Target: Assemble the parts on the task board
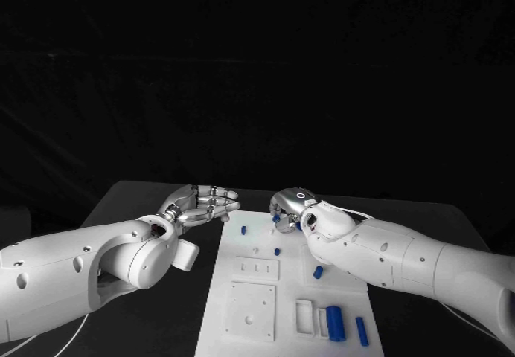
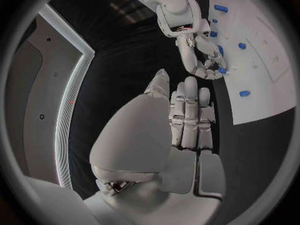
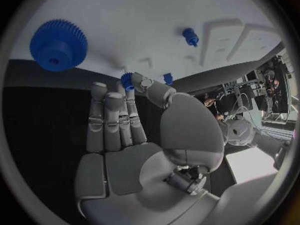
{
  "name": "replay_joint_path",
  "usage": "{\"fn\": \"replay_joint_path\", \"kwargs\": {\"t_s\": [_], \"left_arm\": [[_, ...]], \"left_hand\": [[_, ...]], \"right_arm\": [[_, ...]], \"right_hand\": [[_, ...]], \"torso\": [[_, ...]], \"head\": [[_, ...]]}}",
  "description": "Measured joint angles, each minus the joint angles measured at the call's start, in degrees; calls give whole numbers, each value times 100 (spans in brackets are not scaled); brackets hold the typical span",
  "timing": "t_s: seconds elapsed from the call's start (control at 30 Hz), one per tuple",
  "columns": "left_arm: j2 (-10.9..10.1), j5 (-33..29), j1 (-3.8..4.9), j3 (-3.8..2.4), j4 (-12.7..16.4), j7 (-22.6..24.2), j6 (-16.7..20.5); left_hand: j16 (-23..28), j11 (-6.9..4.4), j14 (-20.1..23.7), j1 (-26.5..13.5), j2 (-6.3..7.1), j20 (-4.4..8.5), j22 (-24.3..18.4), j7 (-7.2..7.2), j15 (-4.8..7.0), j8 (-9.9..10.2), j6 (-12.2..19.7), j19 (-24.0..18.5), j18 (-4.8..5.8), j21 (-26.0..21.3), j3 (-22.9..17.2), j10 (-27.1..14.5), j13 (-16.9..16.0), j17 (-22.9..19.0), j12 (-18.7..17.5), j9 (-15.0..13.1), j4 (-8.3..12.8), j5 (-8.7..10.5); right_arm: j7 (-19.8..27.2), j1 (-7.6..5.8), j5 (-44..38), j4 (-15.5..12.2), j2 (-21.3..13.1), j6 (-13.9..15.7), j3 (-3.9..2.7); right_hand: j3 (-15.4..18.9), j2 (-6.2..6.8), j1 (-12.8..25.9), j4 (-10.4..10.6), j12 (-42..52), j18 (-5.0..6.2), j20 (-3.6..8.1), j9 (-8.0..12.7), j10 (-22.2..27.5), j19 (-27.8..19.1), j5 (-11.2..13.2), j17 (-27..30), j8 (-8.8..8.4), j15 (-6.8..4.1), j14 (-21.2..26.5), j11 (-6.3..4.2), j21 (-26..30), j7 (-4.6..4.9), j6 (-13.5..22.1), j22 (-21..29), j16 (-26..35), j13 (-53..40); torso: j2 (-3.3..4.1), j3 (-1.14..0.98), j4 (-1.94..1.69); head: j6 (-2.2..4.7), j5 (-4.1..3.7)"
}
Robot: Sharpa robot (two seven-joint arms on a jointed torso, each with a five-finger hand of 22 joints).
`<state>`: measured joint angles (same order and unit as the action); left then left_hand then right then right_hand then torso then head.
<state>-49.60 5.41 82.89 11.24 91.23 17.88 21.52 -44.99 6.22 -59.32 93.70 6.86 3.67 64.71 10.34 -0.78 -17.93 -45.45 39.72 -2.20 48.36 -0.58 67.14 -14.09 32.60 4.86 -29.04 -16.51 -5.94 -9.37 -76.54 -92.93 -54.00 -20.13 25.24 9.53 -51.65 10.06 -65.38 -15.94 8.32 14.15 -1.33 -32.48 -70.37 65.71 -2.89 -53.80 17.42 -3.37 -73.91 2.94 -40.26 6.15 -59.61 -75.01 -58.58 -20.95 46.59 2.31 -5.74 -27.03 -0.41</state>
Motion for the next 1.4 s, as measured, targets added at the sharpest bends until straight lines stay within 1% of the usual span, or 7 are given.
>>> {"fn": "replay_joint_path", "kwargs": {"t_s": [0.2, 0.4, 0.63, 0.7, 0.97, 1.07, 1.4], "left_arm": [[13, 0, 0, 0, -14, 1, -1], [14, 0, 0, 0, -19, 2, -1], [14, 0, 0, 0, -18, 2, -1], [14, 0, 0, 0, -18, 2, -1], [16, 0, 0, 0, -17, 2, 0], [15, 1, 0, 0, -17, 2, 1], [16, 1, 0, 0, -25, 2, 0]], "left_hand": [[18, 13, 0, 0, 0, 0, -5, 0, 0, 0, 0, 0, 2, 0, 0, 13, 1, 0, 0, 0, 0, 0], [18, 15, 0, 0, 0, 0, -5, 0, 0, 0, 0, 0, 3, 0, 0, 15, -4, 0, 0, 1, 0, 0], [18, 15, 0, 0, 0, 0, -5, 0, 0, 0, 0, 0, 3, 0, 0, 15, -4, 1, 0, -4, 0, 0], [18, 15, 0, 0, 0, 0, -4, 0, 0, 23, 0, 0, 4, 0, 0, 15, -4, -3, 0, -4, 0, 0], [18, 15, 0, 0, 0, 0, -10, 0, 0, 24, 0, 0, 4, 0, 0, 15, -4, -5, -21, -4, 0, 0], [18, 14, 0, 0, 0, 0, -10, 0, 0, 24, 0, 0, 4, 0, 0, 14, -8, -5, -21, -3, 0, 0], [18, 12, 0, 0, 0, 0, -9, 0, 0, 24, 0, 0, 5, 0, 0, 12, -8, -4, -21, -3, 0, 0]], "right_arm": [[0, -1, 7, 25, 16, -13, -1], [2, 1, 17, 35, 39, -23, -2], [2, 2, 52, 53, 56, -32, -2], [1, 2, 66, 56, 58, -33, -1], [-1, 2, 122, 60, 61, -57, -1], [-7, 0, 135, 64, 60, -64, -2], [-37, 1, 153, 63, 58, -78, -2]], "right_hand": [[-17, 0, 0, -17, 0, 0, -1, 0, 0, -1, 1, 15, 0, -12, 13, 0, 0, 0, 0, 0, 0, 0], [-17, -1, 0, -17, -37, 0, 0, 1, 0, -43, 1, 31, 0, -19, 22, 0, 0, 1, 1, 0, 0, 0], [-14, -1, 0, -20, -131, 0, -43, 29, 0, -108, 1, 65, -81, 55, 97, 0, 36, 92, 93, 4, 59, 0], [-6, 0, 0, -28, -132, 0, -41, 35, 2, -125, 1, 67, -81, 62, 104, 2, 36, 95, 138, 6, 60, 0], [85, 60, 60, -36, -226, 1, -88, 60, 96, -174, 1, 89, -148, 113, 155, 96, 57, 147, 230, 8, 84, -276], [101, 60, 60, -52, -249, 1, -77, 69, 126, -193, 1, 96, -179, 133, 174, 127, 80, 160, 275, 9, 84, -261], [117, 82, 38, -37, -280, 1, -102, 82, 148, -227, 1, 103, -180, 123, 205, 146, 82, 163, 287, 11, 83, -226]], "torso": [[7, 10, -3], [8, 10, -6], [4, 7, -5], [4, 8, -3], [3, 7, 4], [3, 7, 4], [4, 3, 5]], "head": [[-22, 3], [-44, 19], [-54, 29], [-54, 31], [-62, 38], [-65, 36], [-76, 37]]}}
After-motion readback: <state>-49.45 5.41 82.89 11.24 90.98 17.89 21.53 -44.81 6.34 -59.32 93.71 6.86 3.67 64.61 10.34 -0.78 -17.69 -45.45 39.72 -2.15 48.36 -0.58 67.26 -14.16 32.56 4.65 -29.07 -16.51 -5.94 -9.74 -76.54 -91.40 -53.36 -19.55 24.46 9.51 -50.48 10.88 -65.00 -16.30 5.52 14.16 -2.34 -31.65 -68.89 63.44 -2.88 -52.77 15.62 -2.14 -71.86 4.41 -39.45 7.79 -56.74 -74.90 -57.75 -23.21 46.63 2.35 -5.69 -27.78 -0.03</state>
